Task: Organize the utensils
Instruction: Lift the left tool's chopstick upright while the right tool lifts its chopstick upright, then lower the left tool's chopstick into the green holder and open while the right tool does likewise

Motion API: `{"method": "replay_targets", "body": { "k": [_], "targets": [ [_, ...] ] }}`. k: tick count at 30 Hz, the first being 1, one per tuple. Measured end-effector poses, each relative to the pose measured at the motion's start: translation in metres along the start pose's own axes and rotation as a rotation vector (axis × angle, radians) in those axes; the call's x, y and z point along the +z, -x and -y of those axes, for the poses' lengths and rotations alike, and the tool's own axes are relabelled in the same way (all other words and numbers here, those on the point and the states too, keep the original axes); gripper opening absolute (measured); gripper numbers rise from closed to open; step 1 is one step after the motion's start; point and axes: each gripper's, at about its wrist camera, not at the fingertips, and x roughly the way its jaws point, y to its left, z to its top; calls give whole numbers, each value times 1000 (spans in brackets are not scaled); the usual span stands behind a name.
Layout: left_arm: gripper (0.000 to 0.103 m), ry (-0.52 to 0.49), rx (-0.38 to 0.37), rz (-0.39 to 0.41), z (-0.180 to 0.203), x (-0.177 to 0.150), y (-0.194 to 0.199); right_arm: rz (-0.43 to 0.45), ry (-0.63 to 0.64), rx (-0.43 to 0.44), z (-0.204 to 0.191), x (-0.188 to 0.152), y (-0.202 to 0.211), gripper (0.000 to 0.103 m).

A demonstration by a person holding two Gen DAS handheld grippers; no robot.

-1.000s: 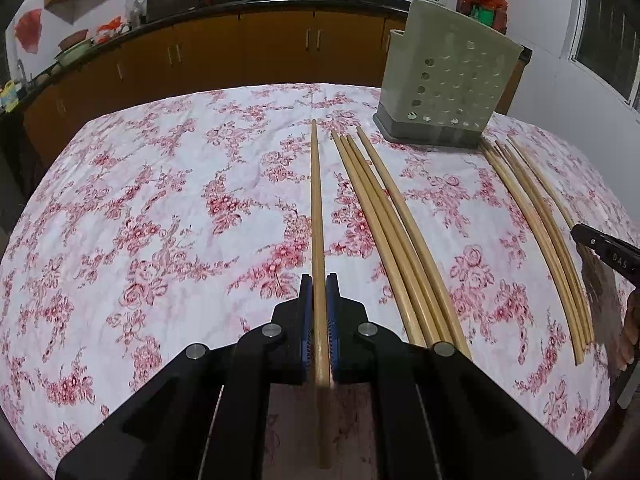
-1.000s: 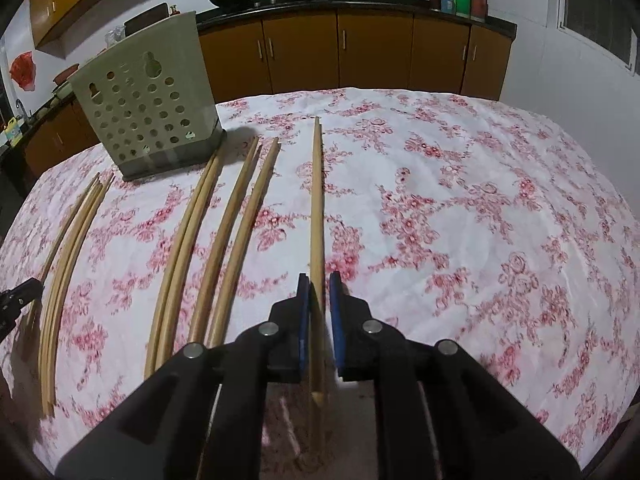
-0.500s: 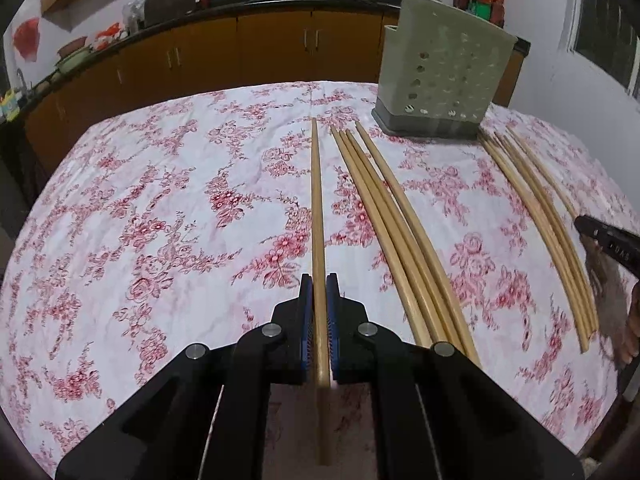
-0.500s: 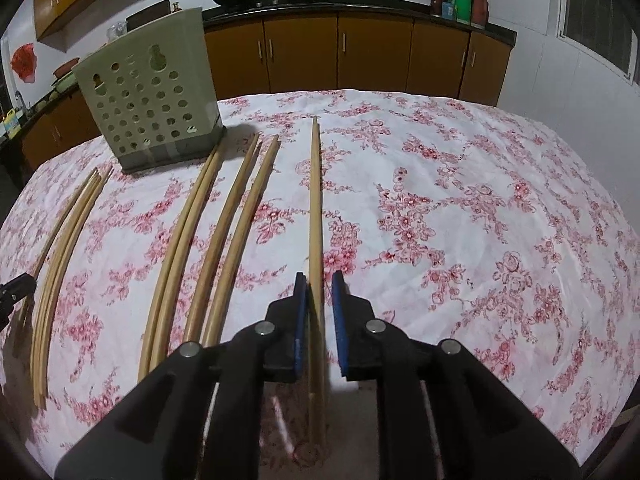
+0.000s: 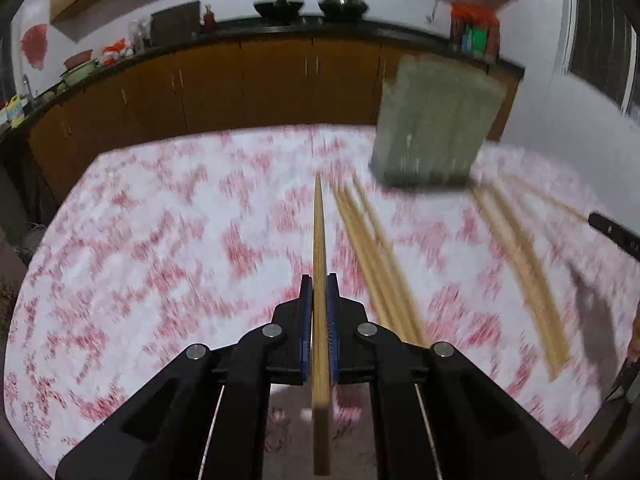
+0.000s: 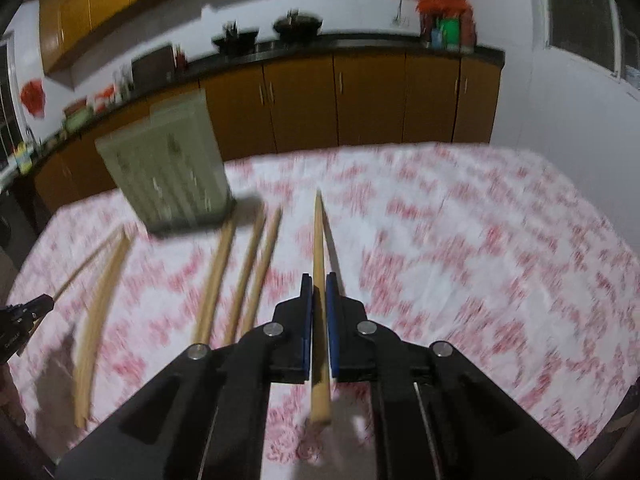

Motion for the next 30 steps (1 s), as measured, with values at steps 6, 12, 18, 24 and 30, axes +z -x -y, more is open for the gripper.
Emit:
{"method": "replay_targets", "body": {
  "k": [6,12,18,24,30],
  "targets": [
    [7,94,-28,159,-12,39,40,150,-35,8,5,30,38,8],
    [7,125,-15,237,-18,63,56,199,-41,7,4,46,49,8],
    [7,140,-39,322,-21,89,78,280,-50,54,3,69,70,8],
    [7,139,-91,423,-8,120,105,417,-76,132,-2,100,102,8],
    [7,117,-147,470,14,138,116,493,-96,223,-13,127,115,8]
  ]
}}
